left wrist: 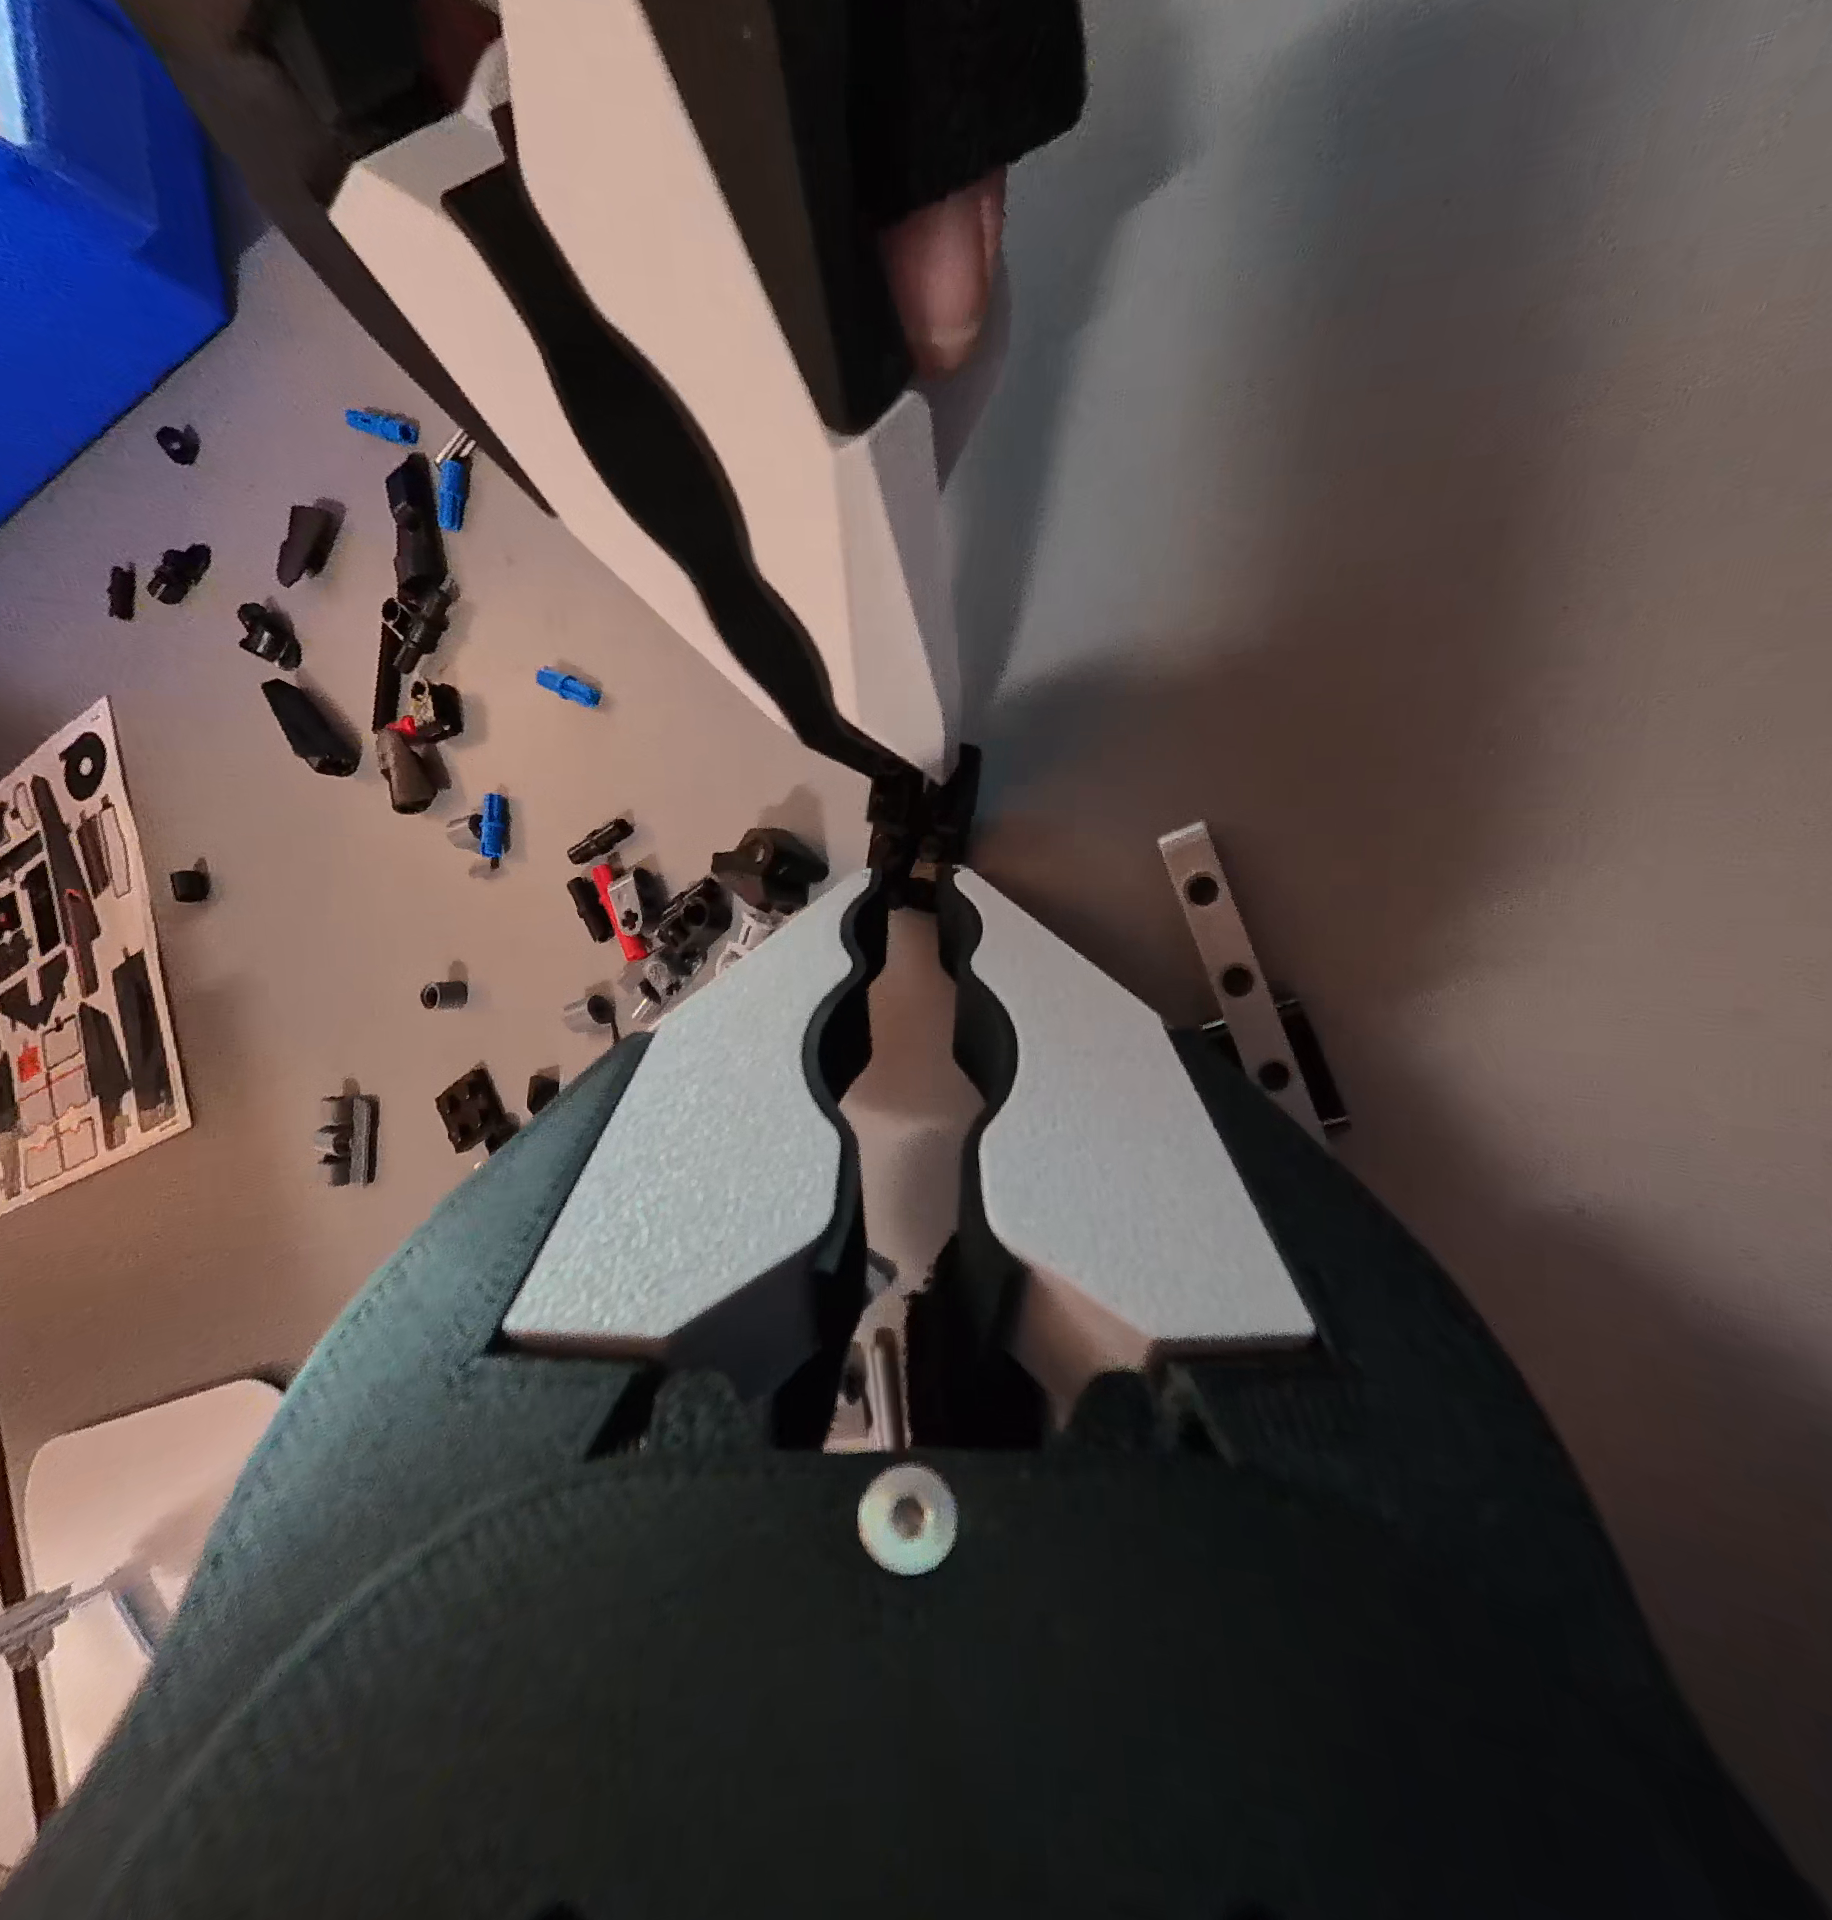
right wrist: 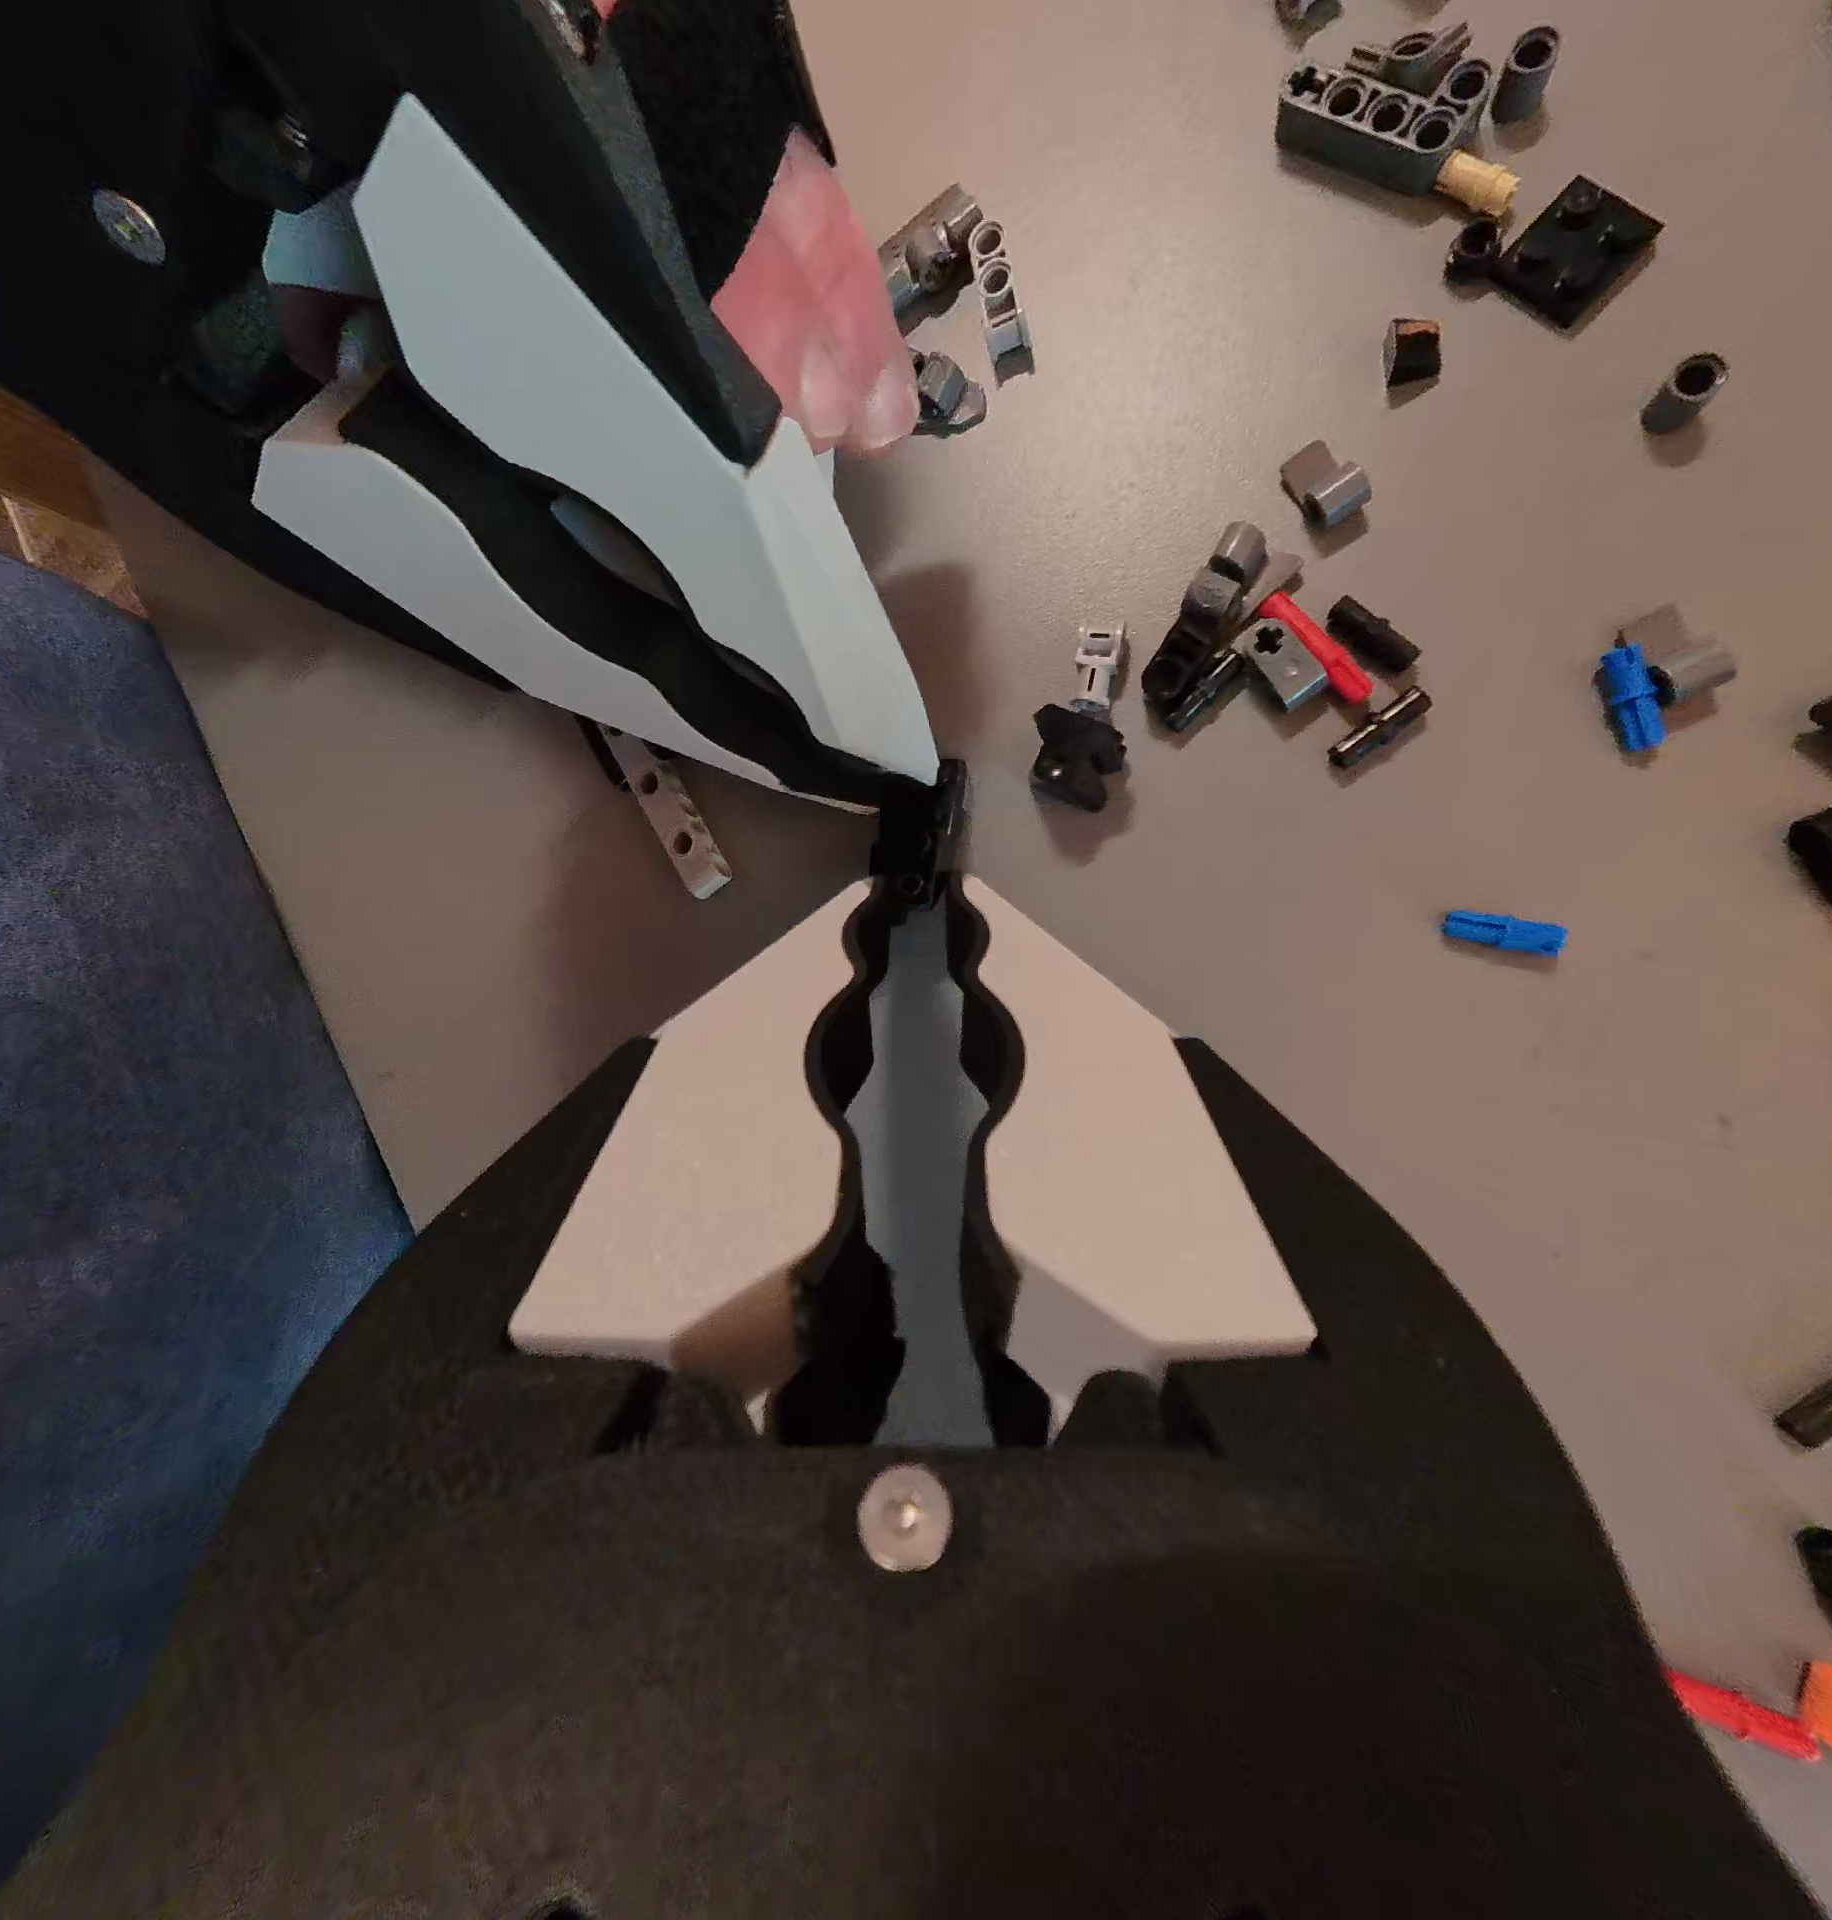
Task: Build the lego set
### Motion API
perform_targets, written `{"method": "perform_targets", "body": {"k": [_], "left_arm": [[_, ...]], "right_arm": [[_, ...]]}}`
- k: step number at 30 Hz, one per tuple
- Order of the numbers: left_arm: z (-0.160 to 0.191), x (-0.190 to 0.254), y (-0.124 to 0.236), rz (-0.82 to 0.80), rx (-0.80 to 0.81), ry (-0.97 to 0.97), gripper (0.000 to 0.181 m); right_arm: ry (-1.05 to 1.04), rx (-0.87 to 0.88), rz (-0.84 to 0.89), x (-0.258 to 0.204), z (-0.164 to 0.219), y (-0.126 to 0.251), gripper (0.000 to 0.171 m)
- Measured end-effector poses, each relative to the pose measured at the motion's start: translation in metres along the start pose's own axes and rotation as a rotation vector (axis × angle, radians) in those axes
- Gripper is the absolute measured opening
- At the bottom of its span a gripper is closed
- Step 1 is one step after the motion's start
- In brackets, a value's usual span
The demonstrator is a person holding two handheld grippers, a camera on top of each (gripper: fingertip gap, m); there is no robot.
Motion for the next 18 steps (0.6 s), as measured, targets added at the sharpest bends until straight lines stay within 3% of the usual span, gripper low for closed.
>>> {"method": "perform_targets", "body": {"k": [13,18], "left_arm": [[-0.006,-0.004,-0.003,0.035,-0.076,-0.044,0.004],[-0.008,-0.006,-0.004,0.048,-0.091,-0.053,0.004]], "right_arm": [[0.038,0.041,0.034,0.000,-0.002,0.011,0.012],[0.066,0.100,0.089,-0.001,-0.009,0.018,0.001]]}}
Point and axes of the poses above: each gripper's, where its closed fingertips meet, y back along the fingers, z out of its underside, x = y × z across the jaws, the point moved 6 cm from there along y, back along the fingers, and after that the axes turned 12 degrees about z, right-handed, at the moved point
